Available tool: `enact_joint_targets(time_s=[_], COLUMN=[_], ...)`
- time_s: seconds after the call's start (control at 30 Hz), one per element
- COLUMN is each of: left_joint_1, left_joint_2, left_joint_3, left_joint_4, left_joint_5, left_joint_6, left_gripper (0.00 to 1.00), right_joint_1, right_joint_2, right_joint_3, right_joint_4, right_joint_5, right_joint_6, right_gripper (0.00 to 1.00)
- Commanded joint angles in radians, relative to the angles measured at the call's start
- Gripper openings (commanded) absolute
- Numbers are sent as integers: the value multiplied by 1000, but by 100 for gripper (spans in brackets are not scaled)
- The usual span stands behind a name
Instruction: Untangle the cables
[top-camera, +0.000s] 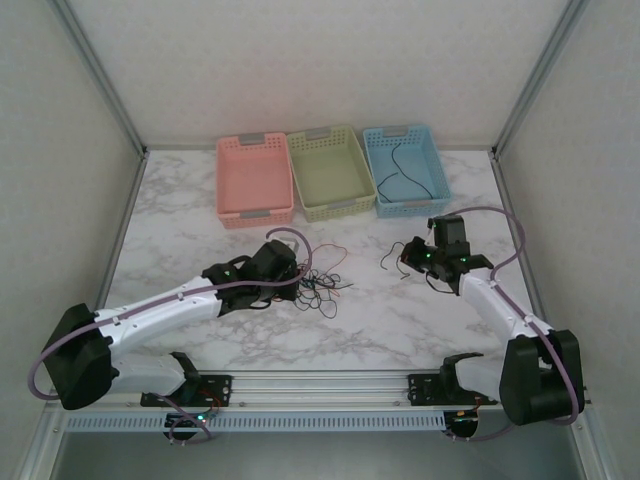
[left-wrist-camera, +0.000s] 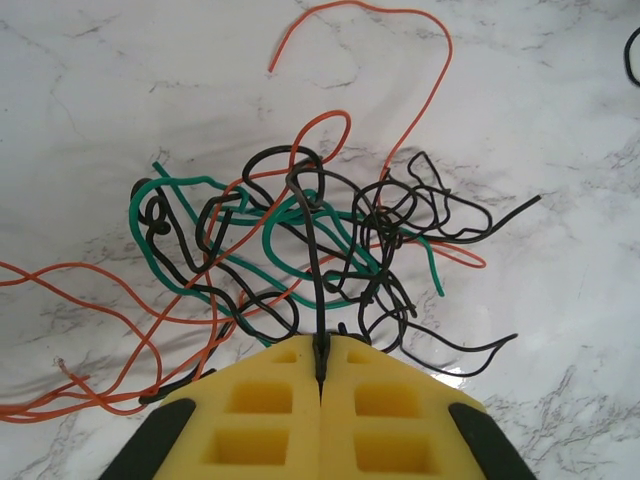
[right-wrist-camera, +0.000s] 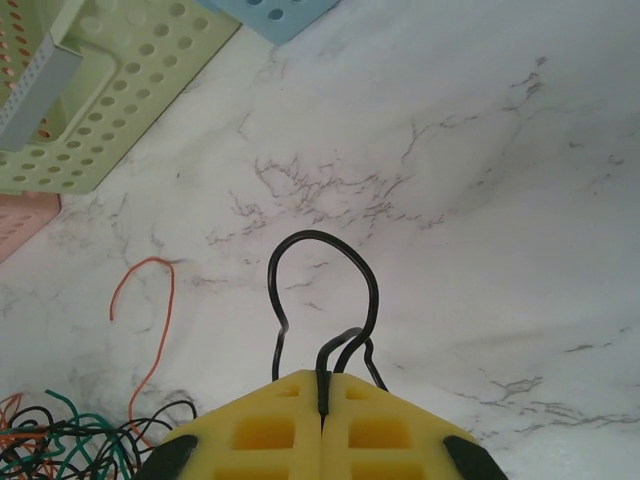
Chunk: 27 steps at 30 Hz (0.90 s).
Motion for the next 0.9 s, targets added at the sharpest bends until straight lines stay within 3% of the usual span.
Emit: enact_joint_targets(time_s=[0.0,0.2,0.3,0.53,0.87], left_joint_1=[7,7,7,7,7], left_joint_2=[-24,-27,-34,-43,-89], left_joint_3=[-17,-31,-43,-43,-43], left_joint_4=[-13,0,9,6,-19], left_joint_5=[-19,-13,-13,-6,5], left_joint_6=[-15,-21,-27,-27,-30], left_gripper=[0,0,0,0,0], right_joint_1=[-7,-16,-24,-52,-77], right_joint_2=[-34,-79,-32,198,684], right_joint_3=[0,90,171,428,894], right_joint_4=[22,67,47,41,-23], right_joint_5=[-32,-37,-20,64,160], right_joint_6=[-12,-25,-28,-34,33], right_gripper=[0,0,0,0,0])
